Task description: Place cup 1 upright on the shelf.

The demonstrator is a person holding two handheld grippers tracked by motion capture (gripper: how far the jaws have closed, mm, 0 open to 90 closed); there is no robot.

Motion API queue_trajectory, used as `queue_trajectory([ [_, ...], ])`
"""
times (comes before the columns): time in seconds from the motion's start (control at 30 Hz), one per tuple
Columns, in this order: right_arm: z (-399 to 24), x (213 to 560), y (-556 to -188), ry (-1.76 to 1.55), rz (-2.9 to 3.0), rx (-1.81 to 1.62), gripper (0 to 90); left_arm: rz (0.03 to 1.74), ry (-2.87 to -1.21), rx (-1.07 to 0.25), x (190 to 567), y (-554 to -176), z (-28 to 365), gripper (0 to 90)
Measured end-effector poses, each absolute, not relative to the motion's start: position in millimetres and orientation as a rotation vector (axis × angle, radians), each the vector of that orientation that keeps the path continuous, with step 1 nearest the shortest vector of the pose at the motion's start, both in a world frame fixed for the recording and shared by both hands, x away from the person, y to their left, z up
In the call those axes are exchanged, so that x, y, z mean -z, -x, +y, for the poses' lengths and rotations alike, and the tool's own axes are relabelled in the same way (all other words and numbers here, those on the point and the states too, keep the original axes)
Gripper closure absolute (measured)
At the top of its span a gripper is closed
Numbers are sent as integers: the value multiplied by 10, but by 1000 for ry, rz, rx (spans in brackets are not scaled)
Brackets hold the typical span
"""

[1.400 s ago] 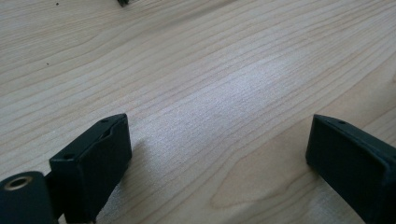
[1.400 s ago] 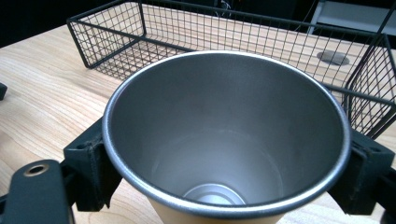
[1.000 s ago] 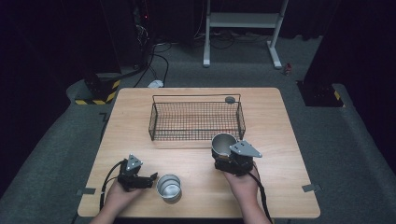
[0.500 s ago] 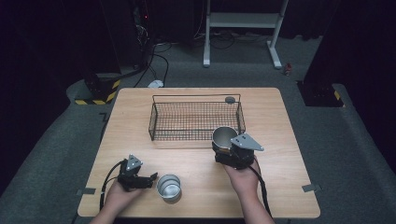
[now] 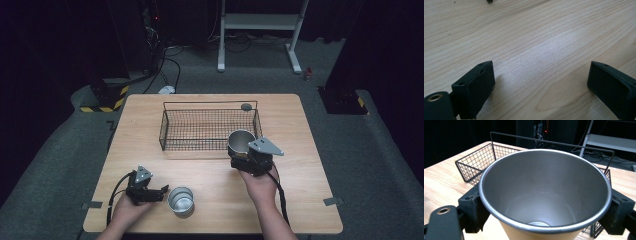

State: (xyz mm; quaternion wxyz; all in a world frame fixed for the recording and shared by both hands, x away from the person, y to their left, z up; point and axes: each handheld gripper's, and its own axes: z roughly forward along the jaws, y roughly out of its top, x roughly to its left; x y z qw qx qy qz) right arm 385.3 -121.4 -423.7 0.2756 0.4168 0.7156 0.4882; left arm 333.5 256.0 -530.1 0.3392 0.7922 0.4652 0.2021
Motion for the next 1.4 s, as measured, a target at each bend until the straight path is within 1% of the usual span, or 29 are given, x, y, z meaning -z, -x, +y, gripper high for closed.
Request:
queue_trajectory([
  [0.4,-1235,4015,-3977,-1123,1878,-1320,128,1211,-2064,-526,5301,-3336,2560,79],
  [0.83,-1229,3836,-4194,-1131,1847,-1304,129,1203,-2067,-532,5300,-3343,2560,79],
  [1.4,-1164,3833,-4606,-1193,1825,-1226,128,1198,-2068,-528,5300,-3345,2554,86],
])
